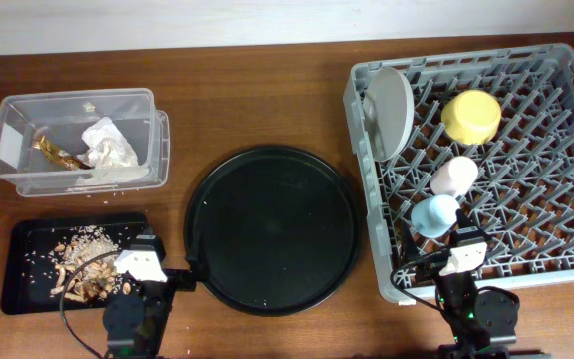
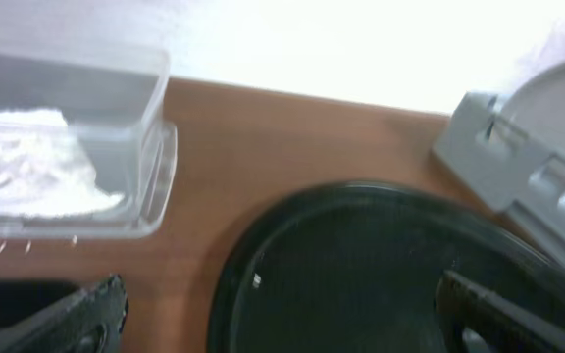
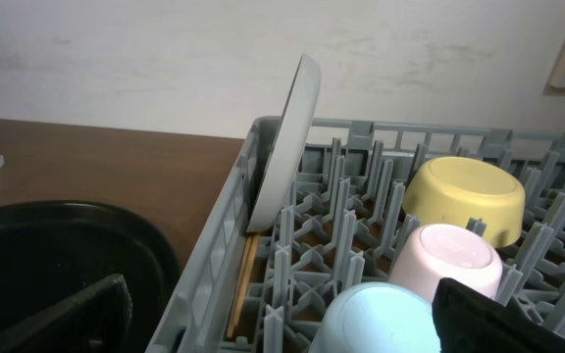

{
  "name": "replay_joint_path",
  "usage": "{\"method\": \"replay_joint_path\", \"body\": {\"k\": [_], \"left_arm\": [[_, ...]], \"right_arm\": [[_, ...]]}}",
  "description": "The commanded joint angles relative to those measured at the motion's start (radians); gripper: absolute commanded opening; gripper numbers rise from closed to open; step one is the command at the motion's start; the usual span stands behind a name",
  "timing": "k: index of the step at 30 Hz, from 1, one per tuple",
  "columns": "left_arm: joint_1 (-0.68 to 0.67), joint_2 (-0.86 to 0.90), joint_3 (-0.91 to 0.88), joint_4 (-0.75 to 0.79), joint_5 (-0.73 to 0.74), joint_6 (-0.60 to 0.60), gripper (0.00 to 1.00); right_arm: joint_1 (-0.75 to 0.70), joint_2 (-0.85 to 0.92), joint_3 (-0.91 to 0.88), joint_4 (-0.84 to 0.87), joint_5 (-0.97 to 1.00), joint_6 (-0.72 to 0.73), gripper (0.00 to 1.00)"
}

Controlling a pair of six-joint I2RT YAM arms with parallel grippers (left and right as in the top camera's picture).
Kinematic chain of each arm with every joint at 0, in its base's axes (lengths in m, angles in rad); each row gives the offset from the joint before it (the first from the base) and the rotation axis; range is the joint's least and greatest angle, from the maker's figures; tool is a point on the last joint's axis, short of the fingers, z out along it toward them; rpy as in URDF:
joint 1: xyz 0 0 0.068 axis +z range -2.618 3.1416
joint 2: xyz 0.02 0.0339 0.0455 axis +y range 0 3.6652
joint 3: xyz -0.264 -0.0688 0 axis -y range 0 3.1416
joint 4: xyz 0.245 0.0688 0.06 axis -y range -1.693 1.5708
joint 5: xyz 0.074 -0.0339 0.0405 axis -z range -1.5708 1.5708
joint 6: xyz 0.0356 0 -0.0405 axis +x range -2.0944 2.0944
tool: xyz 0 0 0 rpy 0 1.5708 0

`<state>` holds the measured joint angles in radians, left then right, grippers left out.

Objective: Sort waste into correct bins and load items into the dishwasher rack

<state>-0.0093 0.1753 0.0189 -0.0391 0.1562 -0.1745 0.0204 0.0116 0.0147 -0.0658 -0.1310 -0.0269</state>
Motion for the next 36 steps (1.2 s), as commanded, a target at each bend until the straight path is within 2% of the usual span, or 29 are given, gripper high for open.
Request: {"method": "replay_joint_path", "body": {"k": [1, 2, 10, 14, 20, 36], "left_arm": [[-0.01, -0.088, -0.01, -0.031, -0.022, 0.092, 0.99], [-0.015, -0.106, -0.01, -0.031, -0.022, 0.124, 0.99], [-0.015, -0.171, -0.01, -0.034, -0.036, 0.124, 0.99], [-0.015, -0.171, -0.01, -0.046, -0.161, 0.124, 0.99], [-0.015, -0.171, -0.01, -0.048, -0.16, 0.19, 0.99], [-0.015, -0.17, -0.01, -0.045, -0.153, 0.191, 0.99]], "right_arm": [[0.006, -0.008, -0.009, -0.001, 0.005, 0.001, 0.99], [0.006, -0.008, -0.009, -0.001, 0.005, 0.001, 0.99], [0.006, -0.008, -0.009, -0.001, 0.005, 0.001, 0.99], [0.006, -0.008, -0.009, -0.001, 0.005, 0.001, 0.99], [0.006, -0.008, -0.009, -0.001, 0.005, 0.001, 0.99], [0.006, -0.008, -0.009, -0.001, 0.005, 0.001, 0.99]]}}
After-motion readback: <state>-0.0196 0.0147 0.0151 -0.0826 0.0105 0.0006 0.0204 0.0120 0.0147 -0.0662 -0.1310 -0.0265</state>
